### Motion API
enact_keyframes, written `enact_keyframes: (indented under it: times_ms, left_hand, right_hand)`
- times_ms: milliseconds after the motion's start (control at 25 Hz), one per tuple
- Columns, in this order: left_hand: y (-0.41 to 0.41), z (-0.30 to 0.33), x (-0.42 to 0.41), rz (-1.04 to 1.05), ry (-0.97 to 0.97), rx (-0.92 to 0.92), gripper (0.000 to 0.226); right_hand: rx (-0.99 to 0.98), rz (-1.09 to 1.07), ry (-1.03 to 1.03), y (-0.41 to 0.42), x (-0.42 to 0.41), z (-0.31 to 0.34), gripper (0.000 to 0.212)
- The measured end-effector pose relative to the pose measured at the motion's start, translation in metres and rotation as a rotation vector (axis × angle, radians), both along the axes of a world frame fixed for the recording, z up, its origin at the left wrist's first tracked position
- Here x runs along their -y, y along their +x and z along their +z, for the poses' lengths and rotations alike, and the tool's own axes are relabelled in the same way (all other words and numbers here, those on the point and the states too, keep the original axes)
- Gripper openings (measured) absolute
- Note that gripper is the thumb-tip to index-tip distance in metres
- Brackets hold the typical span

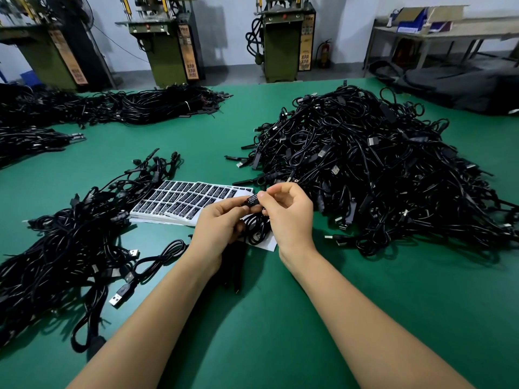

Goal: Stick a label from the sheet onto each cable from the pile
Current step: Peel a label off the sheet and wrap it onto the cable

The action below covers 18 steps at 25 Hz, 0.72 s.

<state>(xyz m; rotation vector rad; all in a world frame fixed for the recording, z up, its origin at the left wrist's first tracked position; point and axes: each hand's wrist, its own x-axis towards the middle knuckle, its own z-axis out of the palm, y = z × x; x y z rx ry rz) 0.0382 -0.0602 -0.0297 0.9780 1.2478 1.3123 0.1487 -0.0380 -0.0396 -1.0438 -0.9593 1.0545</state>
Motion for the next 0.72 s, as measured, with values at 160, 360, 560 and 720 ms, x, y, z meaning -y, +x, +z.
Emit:
enact_keyframes:
  times_ms: [160,360,560,720]
  left_hand:
    - [-0.0015,0.0018,-0.0011,-0.013,-0.028,-0.005,0.024]
    - [0.0010,0.0050,0.0020,-0.024,-0.011,0.021,0.024]
    - [0.0028,0.0079,0.0050,-0.003,-0.006,0.020,0.019]
    - [0.0042,0.0082,0.0055,0.018,-0.004,0.029,0.016]
  right_hand:
    - [0.014,0.007,-0.006,-0.0002,-0.0014,0.0004,0.016]
    - [0.014,0.008,0.009,-0.0006,0.0002,0.0008,0.018]
    - [0.018,0.010,0.012,0.0002,-0.0001,0.0000,0.018]
    - [0.022,0.015,0.012,-0.0004,-0.0009,-0.0007,0.017]
